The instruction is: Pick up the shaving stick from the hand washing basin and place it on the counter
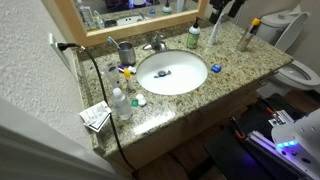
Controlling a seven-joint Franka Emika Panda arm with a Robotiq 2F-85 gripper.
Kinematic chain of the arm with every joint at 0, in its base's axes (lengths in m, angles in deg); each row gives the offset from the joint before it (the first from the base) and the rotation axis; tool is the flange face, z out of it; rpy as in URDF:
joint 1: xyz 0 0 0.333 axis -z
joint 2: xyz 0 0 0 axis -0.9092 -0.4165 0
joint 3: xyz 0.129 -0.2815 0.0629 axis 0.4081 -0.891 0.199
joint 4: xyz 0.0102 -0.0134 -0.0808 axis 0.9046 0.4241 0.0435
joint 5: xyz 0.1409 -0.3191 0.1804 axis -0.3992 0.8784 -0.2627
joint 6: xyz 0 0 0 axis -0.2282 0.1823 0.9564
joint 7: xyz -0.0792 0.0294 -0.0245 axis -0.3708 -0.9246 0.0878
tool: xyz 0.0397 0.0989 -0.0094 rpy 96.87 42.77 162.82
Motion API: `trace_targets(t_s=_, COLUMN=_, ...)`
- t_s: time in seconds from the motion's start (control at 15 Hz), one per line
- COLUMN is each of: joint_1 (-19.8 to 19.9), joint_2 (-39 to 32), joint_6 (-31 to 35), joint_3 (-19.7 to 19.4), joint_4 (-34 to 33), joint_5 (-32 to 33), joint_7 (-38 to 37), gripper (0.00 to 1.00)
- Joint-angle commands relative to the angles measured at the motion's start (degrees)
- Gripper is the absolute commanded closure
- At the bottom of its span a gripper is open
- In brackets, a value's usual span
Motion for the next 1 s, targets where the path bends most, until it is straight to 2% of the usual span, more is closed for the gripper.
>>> trace_targets(t_s=0.0, joint_1=-0.2, joint_2=-0.1, joint_6=-0.1, joint_3=-0.1, joint_4=-0.1, joint_5=0.1, joint_7=-0.1, gripper=0.0)
trace_targets(t_s=0.13, joint_1=0.6, joint_2=-3.2, joint_6=0.2, joint_3=-0.1, joint_4=-1.6, joint_5=-3.8, joint_7=-6.7, gripper=0.0)
trace_targets(t_s=0.2, joint_1=1.5, joint_2=-9.6, joint_6=3.9, joint_3=-0.4, joint_4=-3.8, joint_5=-4.6, joint_7=-7.4, gripper=0.0)
trace_targets(t_s=0.47, joint_1=1.7, joint_2=-19.2, joint_6=10.8, joint_3=-0.7, joint_4=-7.4, joint_5=-8.7, joint_7=-15.4, gripper=0.0)
trace_targets(t_s=0.53, joint_1=0.9, joint_2=-13.7, joint_6=10.0, joint_3=-0.7, joint_4=-3.2, joint_5=-6.5, joint_7=-12.9, gripper=0.0)
trace_targets(t_s=0.73, joint_1=0.8, joint_2=-19.6, joint_6=11.3, joint_3=-1.3, joint_4=-6.5, joint_5=-7.4, joint_7=-14.9, gripper=0.0)
trace_targets(t_s=0.8, joint_1=1.1, joint_2=-22.0, joint_6=8.9, joint_3=-1.0, joint_4=-8.6, joint_5=-4.6, joint_7=-18.8, gripper=0.0)
trace_targets(t_s=0.87, joint_1=1.5, joint_2=-25.5, joint_6=9.0, joint_3=-0.7, joint_4=-10.7, joint_5=-2.8, joint_7=-24.7, gripper=0.0)
trace_targets(t_s=0.93, joint_1=1.4, joint_2=-29.2, joint_6=11.1, joint_3=-0.8, joint_4=-12.2, joint_5=-2.5, joint_7=-27.6, gripper=0.0)
